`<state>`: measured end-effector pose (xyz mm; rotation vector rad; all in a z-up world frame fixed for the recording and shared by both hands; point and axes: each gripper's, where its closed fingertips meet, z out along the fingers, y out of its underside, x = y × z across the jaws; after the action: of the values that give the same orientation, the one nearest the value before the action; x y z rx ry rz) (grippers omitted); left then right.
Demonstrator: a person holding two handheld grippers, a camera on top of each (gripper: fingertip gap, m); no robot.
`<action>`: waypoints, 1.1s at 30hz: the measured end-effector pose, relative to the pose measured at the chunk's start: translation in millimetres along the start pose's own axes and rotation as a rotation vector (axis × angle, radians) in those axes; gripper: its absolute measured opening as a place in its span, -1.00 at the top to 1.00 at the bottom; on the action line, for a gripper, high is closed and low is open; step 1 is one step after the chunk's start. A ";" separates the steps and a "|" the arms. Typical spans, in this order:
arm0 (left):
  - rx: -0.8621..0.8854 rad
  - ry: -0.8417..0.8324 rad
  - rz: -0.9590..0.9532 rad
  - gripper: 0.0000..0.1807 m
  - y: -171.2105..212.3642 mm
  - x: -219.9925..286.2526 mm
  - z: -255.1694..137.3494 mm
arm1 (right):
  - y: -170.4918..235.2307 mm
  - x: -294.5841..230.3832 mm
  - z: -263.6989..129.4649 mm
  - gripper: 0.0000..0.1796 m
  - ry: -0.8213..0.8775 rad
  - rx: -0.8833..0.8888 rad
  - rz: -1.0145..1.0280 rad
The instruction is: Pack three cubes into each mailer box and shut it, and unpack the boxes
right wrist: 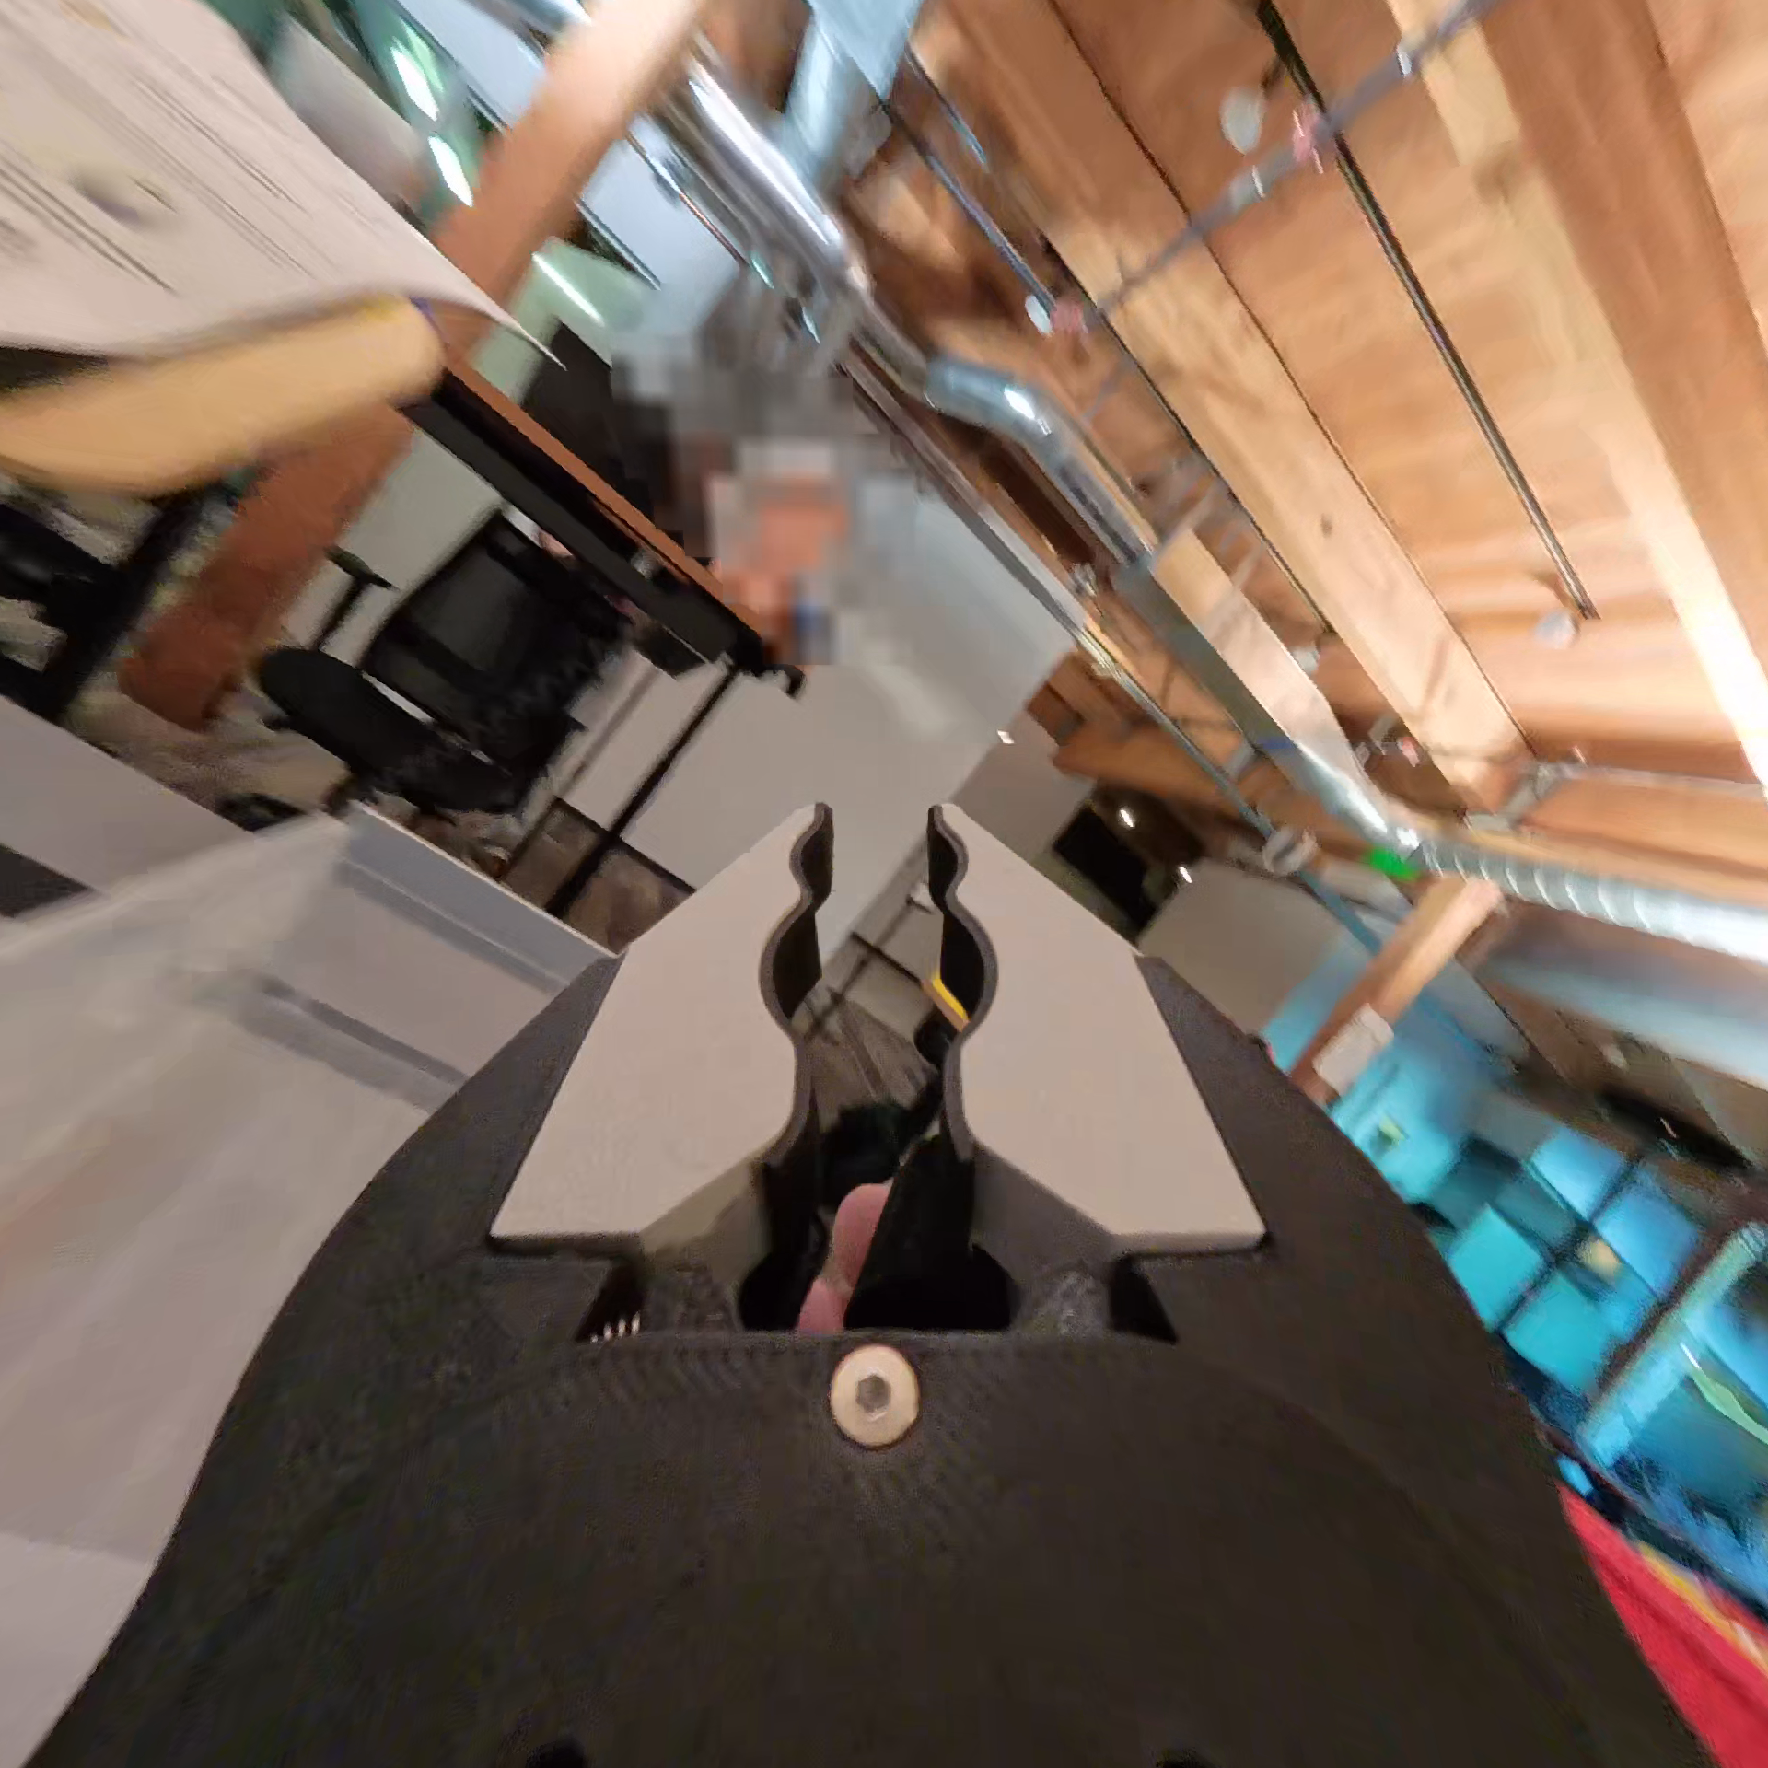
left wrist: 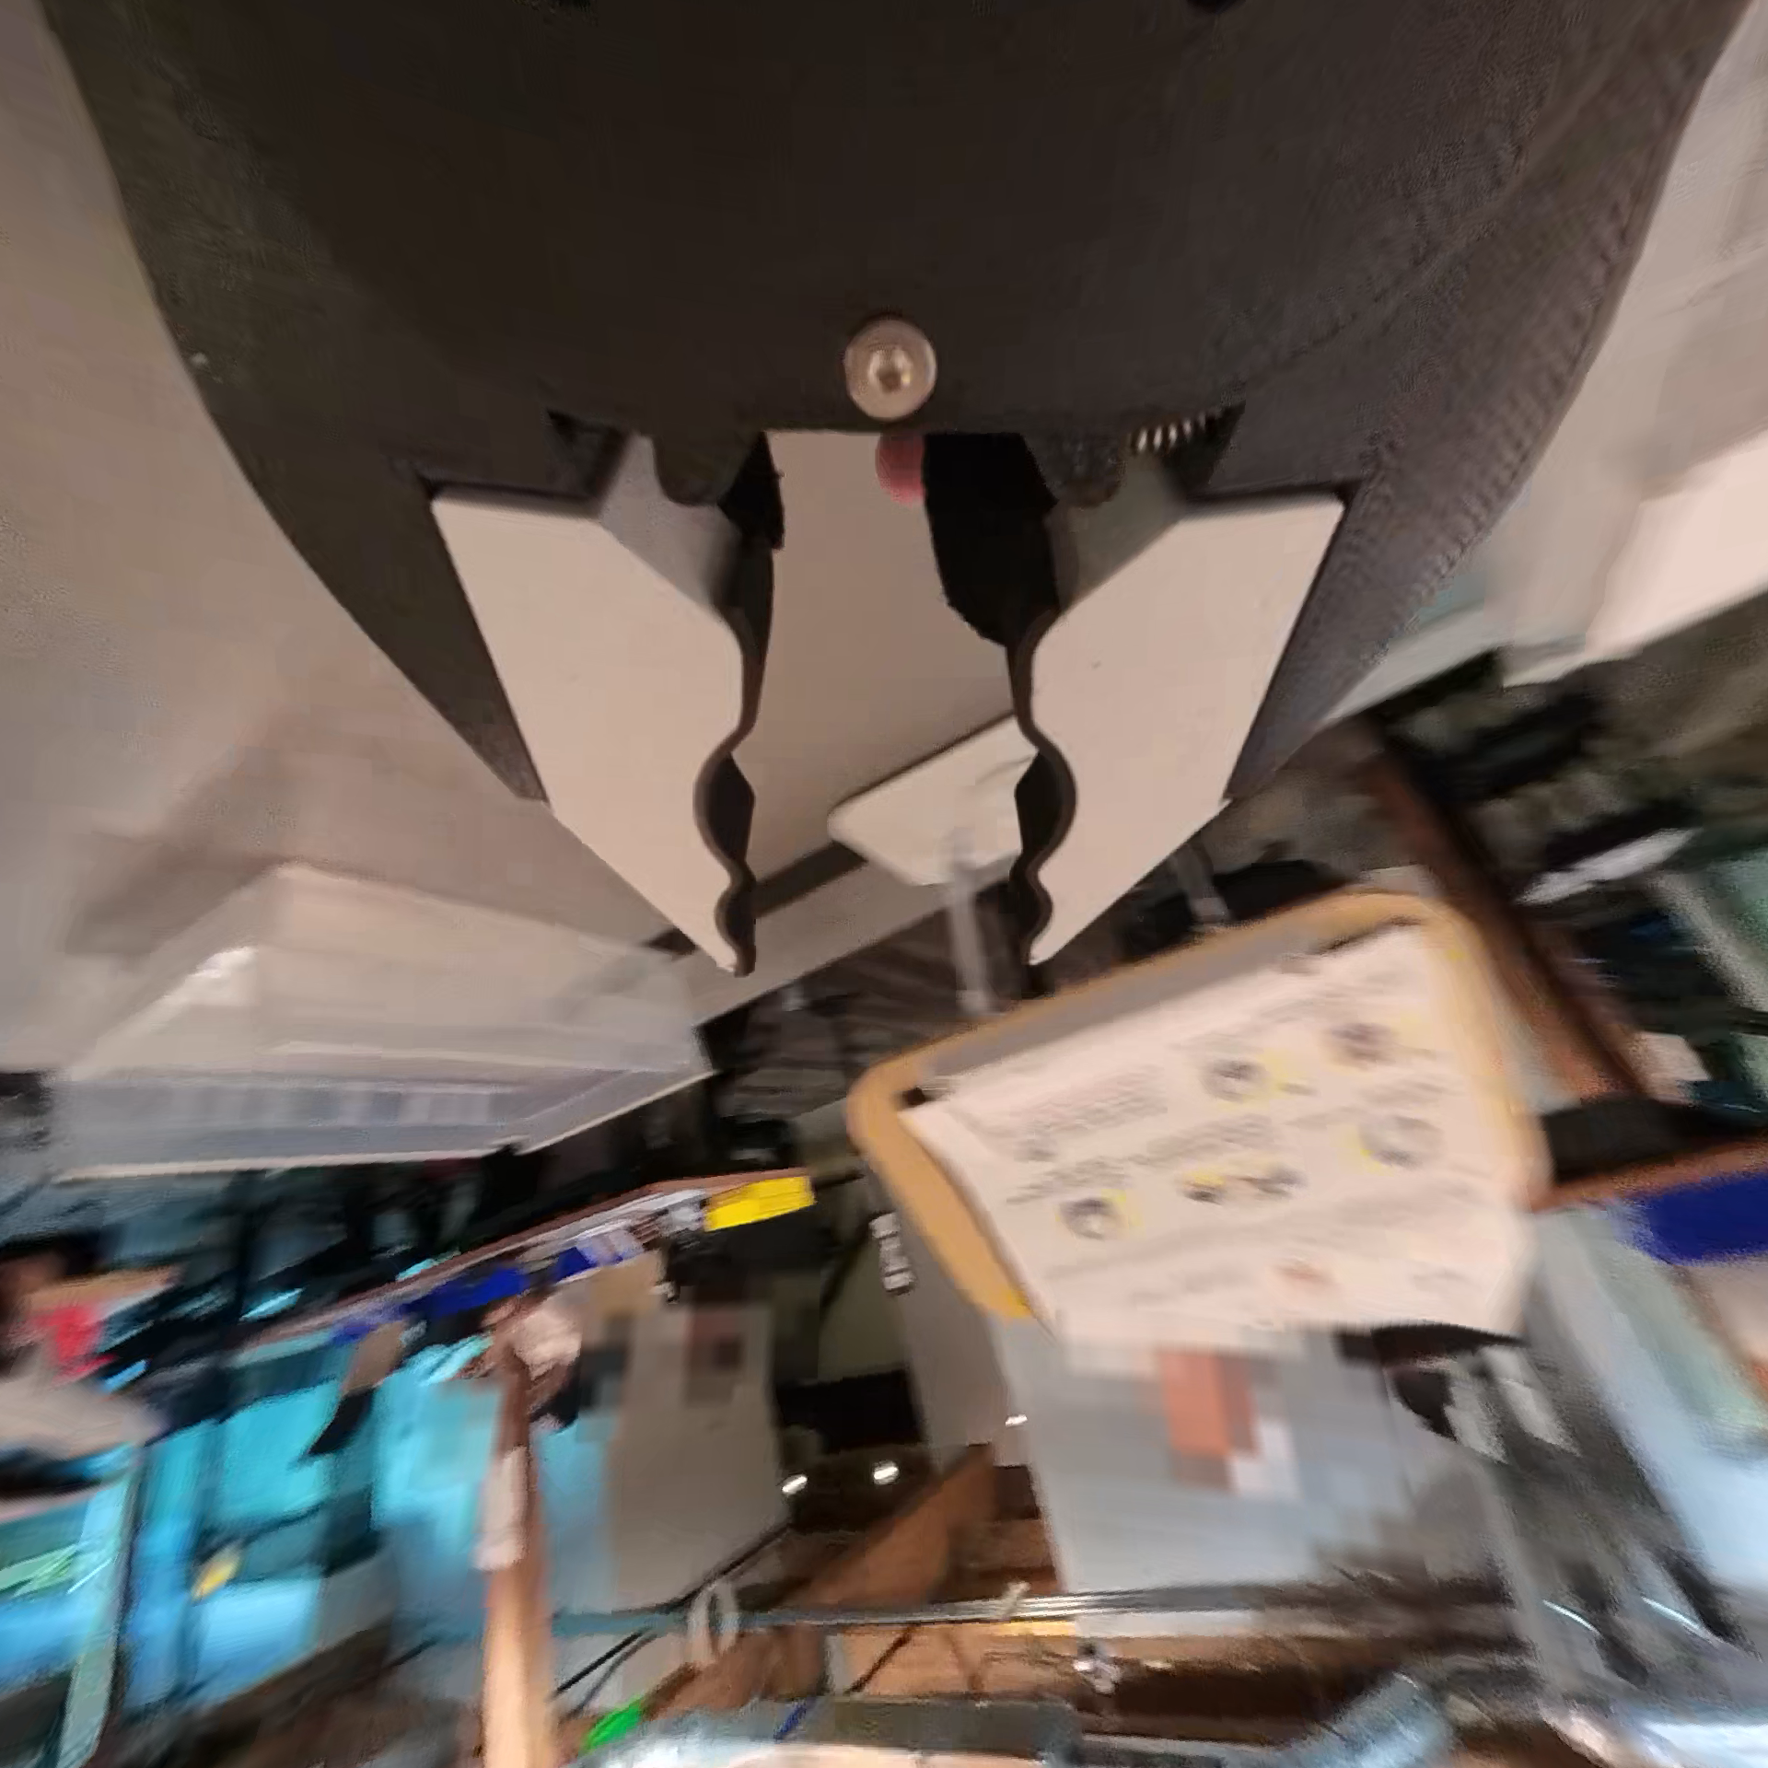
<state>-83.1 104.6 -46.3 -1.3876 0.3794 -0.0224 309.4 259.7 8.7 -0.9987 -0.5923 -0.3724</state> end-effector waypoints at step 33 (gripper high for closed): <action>-0.494 -0.593 -0.305 0.99 177.1 -322.4 -215.4 | -118.8 -301.6 -86.0 0.92 -0.850 0.189 0.132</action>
<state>-481.5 9.5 -164.6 -1.8449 -0.3482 0.2420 32.9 133.7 -133.4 -0.9856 -1.2894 0.2525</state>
